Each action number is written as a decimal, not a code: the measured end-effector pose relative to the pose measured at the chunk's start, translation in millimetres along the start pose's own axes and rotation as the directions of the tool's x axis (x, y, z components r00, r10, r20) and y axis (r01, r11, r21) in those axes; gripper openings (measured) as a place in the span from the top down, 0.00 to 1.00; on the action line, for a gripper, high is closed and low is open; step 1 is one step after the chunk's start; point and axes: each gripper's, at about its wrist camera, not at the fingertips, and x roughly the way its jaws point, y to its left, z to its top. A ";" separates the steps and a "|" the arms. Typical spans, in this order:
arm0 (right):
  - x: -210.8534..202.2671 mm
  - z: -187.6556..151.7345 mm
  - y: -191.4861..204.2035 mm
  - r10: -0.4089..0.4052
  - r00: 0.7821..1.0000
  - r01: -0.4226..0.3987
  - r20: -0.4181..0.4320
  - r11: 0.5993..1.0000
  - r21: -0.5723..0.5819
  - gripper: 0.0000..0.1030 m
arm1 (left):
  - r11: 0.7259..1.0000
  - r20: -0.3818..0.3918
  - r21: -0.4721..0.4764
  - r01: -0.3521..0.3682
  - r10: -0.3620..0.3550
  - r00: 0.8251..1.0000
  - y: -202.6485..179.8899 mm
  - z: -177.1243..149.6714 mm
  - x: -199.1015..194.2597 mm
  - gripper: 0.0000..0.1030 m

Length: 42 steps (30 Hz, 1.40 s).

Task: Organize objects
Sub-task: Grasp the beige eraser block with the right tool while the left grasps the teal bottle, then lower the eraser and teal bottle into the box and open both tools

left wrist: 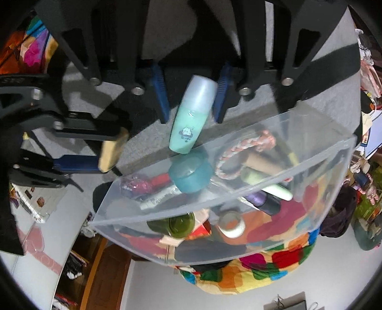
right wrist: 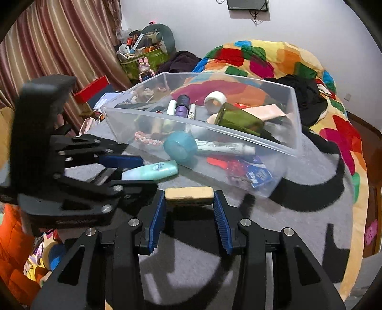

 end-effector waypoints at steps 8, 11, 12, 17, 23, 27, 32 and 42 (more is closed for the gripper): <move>-10.8 0.8 4.7 0.014 0.999 -0.014 0.036 1.000 -0.005 0.64 | 0.999 0.040 0.005 -0.033 0.033 0.999 -7.1 -11.9 -11.5 0.76; -15.7 2.1 7.5 0.012 0.998 -0.012 0.055 1.000 -0.007 0.64 | 0.999 0.071 -0.019 -0.033 0.035 0.997 -6.3 -16.6 -22.1 0.76; -17.5 2.6 8.1 0.013 0.998 -0.012 0.061 1.000 -0.007 0.64 | 0.999 0.085 -0.028 -0.031 0.033 0.996 -6.2 -17.4 -26.9 0.76; -28.7 10.6 8.2 -0.004 0.994 0.002 0.107 1.000 0.013 0.64 | 0.997 0.162 -0.065 -0.032 0.042 0.986 -4.0 -17.1 -50.0 0.76; -37.9 25.8 9.4 -0.048 0.986 0.042 0.160 0.998 0.039 0.64 | 0.994 0.247 -0.107 -0.037 0.063 0.967 1.4 -6.0 -72.7 0.76; -37.6 37.7 7.8 -0.056 0.982 0.045 0.181 0.997 0.067 0.64 | 0.989 0.289 -0.145 -0.028 0.070 0.955 11.3 4.5 -82.3 0.76; -35.6 51.1 5.9 -0.073 0.976 0.055 0.205 0.994 0.093 0.64 | 0.984 0.326 -0.170 -0.048 0.102 0.940 20.4 17.3 -90.3 0.76; -7.7 70.3 6.4 -0.112 0.978 0.096 0.174 0.991 0.093 0.64 | 0.971 0.298 -0.226 -0.074 0.141 0.944 45.0 39.9 -68.8 0.76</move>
